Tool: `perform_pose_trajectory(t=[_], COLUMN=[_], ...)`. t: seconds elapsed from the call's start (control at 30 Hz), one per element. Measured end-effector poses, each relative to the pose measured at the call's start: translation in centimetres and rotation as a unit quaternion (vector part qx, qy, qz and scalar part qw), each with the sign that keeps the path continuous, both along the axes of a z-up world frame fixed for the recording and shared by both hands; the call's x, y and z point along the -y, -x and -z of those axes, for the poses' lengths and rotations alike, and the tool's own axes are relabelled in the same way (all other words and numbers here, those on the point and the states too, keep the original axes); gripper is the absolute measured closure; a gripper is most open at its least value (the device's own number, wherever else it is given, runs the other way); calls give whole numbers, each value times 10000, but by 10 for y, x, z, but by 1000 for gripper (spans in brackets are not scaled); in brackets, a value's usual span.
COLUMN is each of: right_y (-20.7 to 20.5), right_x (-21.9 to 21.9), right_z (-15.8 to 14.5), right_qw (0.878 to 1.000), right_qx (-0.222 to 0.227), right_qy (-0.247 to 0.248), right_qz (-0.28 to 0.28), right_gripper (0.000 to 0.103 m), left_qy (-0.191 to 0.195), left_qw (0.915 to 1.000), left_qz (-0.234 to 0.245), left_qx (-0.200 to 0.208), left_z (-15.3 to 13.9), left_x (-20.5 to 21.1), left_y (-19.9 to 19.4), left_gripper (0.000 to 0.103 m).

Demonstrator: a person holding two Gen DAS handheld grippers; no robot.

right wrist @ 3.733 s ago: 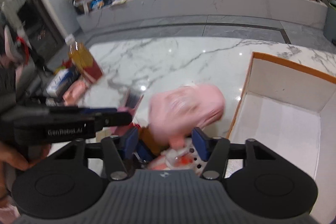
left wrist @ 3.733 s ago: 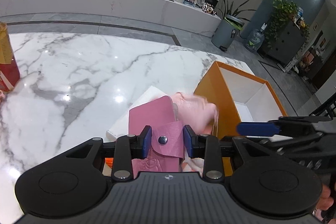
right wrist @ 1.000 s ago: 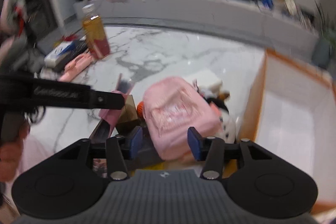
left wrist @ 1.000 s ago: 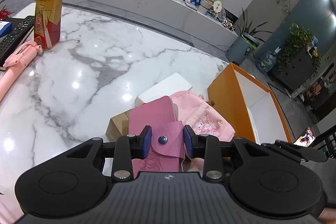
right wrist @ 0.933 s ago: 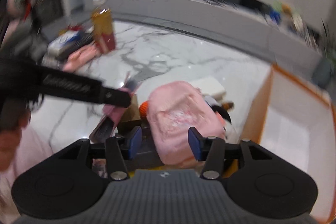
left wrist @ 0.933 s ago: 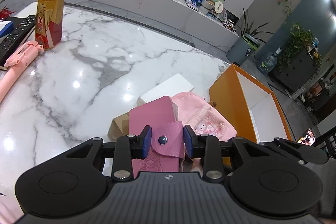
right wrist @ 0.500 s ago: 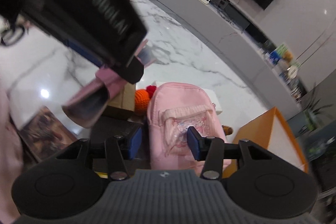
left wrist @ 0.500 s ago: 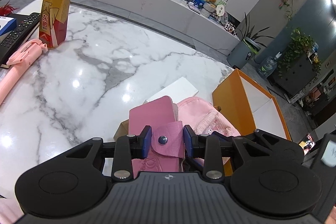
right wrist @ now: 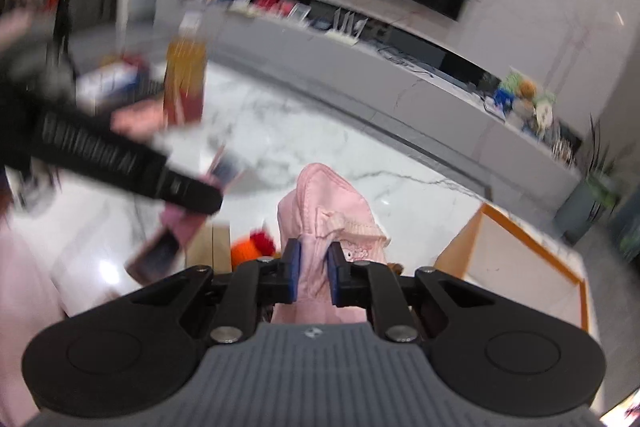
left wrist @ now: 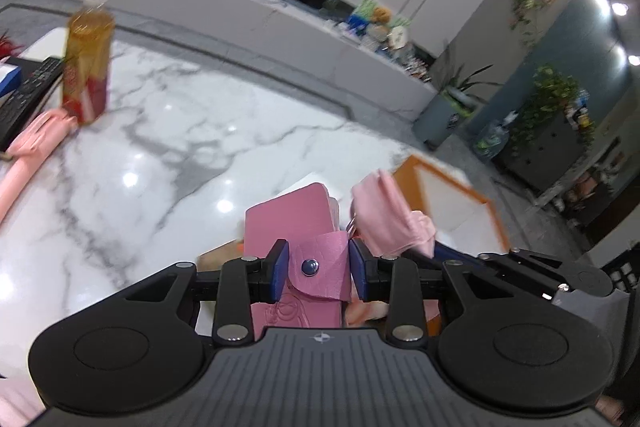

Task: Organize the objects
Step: 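Carry the wallet and pouch over the orange shoebox with both tools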

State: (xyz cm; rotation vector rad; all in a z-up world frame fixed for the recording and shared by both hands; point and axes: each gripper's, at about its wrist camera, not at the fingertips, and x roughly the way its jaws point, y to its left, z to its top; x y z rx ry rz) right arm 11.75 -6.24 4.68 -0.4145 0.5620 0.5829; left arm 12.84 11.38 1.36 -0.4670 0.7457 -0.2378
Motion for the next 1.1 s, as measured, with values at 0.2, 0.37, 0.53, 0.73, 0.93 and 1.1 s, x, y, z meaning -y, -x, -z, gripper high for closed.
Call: perform_pose_trajectory(t=[0.2,0.37,0.53,0.73,0.93,1.1], right_y=[-4,-18,-32,-54,-69,-79], right_x=[81,143,188,214,240,260], right_z=[-49,-56,-46,-14,13,25], right_qw=[9889,9702,9526,9420,9251,9077], right_qx=[-241,-693,-1213,-1623,-2051,-2406], right_qy=[-1271,-1885,-2091,-2027,-2161,-2302], right_qz=[735,1357,1846,2125,2352,2554], right_gripper=[88,88,88,88,88,88], left_qy=[432,516,681,602,621,730], left_qw=[9958,9883,9840,9838,9799,9764], left_qz=[705,1367,1642,1653,1719,1742], left_qx=[384,436,82,-359,-803,-1043], left_z=[-34,-39,-16,15,44,63], left_x=[46,107,158,196,216,230], left_y=[-8,-32,-66,-93,-103,-105], left_gripper=[65,65,65,65,65,65])
